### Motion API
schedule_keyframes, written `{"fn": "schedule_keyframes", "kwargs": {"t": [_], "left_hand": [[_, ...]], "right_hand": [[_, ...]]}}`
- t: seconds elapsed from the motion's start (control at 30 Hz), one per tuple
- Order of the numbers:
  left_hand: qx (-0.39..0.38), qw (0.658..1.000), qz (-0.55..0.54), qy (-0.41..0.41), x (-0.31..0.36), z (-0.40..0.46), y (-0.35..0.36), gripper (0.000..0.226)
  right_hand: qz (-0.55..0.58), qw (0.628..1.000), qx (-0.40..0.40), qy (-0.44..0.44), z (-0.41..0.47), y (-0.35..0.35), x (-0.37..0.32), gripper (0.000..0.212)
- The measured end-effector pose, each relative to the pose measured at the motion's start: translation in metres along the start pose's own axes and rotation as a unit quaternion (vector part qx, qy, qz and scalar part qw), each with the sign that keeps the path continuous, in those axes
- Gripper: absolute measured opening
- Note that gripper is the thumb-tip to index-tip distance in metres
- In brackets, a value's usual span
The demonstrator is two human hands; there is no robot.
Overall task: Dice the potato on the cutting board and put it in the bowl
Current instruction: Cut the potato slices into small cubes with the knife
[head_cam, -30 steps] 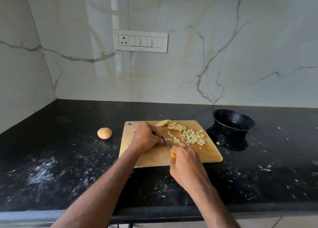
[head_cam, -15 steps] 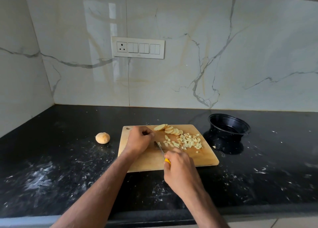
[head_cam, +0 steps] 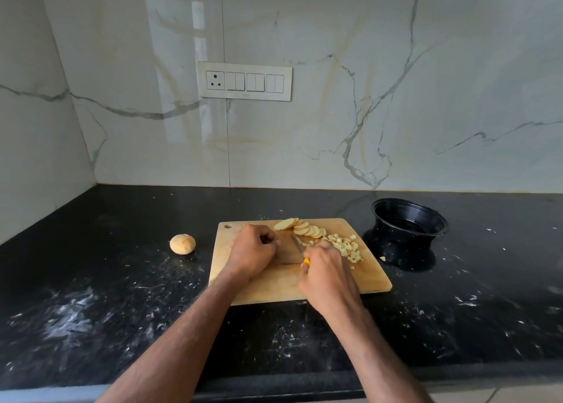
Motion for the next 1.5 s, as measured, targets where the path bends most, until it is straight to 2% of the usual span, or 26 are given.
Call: {"fn": "schedule_keyframes", "kwargs": {"t": [0.17, 0.33, 0.47, 0.63, 0.77, 0.9, 1.0, 1.3, 1.5], "left_hand": [[-0.007, 1.0, -0.003, 0.003, 0.0, 0.003, 0.002, 0.014], [-0.013, 1.0, 0.012, 0.02, 0.001, 0.002, 0.006, 0.013], [0.019, 0.998, 0.024, 0.047, 0.004, 0.001, 0.003, 0.022], [0.009, 0.995, 0.077, 0.058, 0.013, 0.026, 0.007, 0.015], [-0.044, 0.991, 0.122, 0.031, 0.017, 0.061, 0.016, 0.034], [-0.148, 0.978, 0.14, 0.053, 0.024, 0.079, 0.032, 0.052], [-0.176, 0.965, 0.171, 0.088, 0.029, 0.084, 0.039, 0.049], [-0.135, 0.97, 0.172, 0.102, 0.027, 0.087, 0.029, 0.034], [-0.07, 0.989, 0.098, 0.091, 0.033, 0.073, 0.002, 0.02]], "right_hand": [[-0.028, 0.996, 0.063, 0.054, -0.008, -0.024, 0.024, 0.018], [0.011, 0.994, 0.109, 0.017, 0.014, -0.046, 0.031, 0.023], [0.038, 0.991, 0.126, -0.004, 0.027, -0.043, 0.039, 0.021], [0.067, 0.986, 0.149, -0.014, 0.025, -0.036, 0.048, 0.019], [0.063, 0.989, 0.131, -0.017, 0.025, -0.031, 0.05, 0.02], [0.065, 0.991, 0.116, -0.018, 0.024, -0.028, 0.05, 0.023], [0.073, 0.991, 0.114, -0.022, 0.025, -0.027, 0.049, 0.023], [0.082, 0.99, 0.111, -0.031, 0.024, -0.025, 0.047, 0.022], [0.09, 0.99, 0.106, -0.033, 0.023, -0.025, 0.048, 0.021]]}}
Point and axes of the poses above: each hand's wrist, its own z-axis towards the middle knuckle, its own y-axis out of the palm, x = y × z, the point moved 8 cm from there along z, towards the middle knuckle, and after that the axes turned 10 degrees about z, right-handed, at the moved point
